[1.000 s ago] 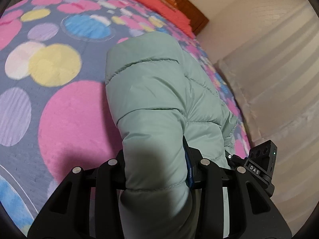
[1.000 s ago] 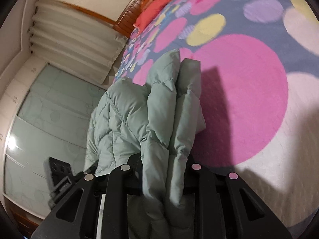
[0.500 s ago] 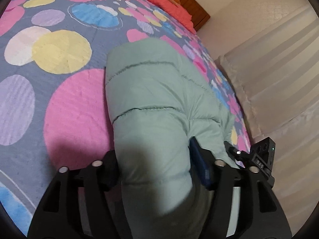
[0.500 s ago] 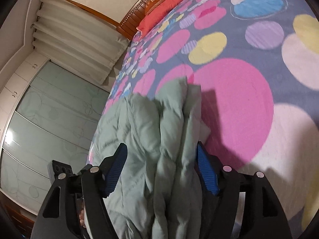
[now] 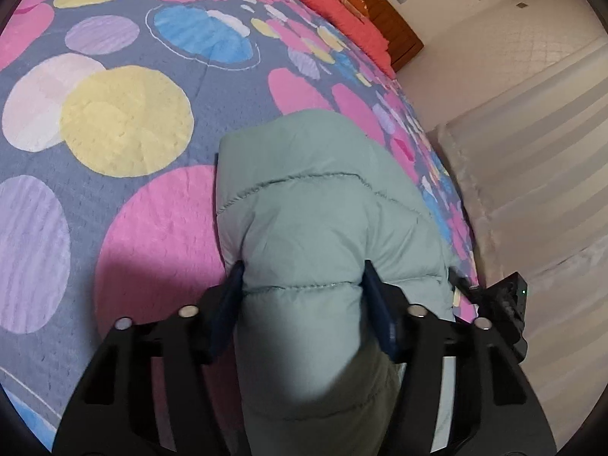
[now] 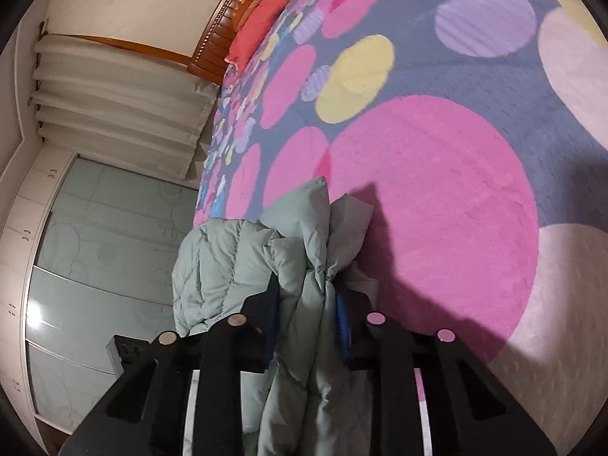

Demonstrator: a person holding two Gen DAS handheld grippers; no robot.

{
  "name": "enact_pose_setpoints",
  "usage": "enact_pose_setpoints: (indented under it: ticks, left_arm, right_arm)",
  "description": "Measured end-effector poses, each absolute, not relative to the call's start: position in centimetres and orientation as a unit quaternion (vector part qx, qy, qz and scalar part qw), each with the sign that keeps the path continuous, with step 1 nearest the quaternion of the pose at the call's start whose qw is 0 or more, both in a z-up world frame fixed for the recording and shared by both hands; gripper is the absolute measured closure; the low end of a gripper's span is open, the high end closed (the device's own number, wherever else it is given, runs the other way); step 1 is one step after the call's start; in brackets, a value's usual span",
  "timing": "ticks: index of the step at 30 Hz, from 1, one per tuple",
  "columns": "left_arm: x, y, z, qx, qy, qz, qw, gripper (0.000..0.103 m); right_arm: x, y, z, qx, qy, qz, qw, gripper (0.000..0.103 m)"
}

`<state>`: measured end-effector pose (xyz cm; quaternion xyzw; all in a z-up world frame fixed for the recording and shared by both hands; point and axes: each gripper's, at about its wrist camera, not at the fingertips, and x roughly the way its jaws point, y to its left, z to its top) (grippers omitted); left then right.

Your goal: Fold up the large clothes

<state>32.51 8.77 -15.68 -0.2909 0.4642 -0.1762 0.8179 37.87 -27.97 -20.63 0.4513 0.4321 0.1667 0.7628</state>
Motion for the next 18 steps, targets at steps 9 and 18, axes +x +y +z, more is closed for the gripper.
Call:
enact_pose_setpoints:
  ticks: [9, 18]
  left_arm:
    - [33.1, 7.7, -15.5, -0.247, 0.469, -0.185, 0.827, 0.055]
    - [27.2, 9.9, -13.7, -0.278, 0.454, -0.213, 0.819, 0.024]
  right_arm:
    - [34.2, -28.4, -18.6, 0.433, 0.422, 0.168, 0.779, 0.037]
    - [24.8, -27.2, -17.6, 0.435, 0.421, 0.211, 0.767, 0.033]
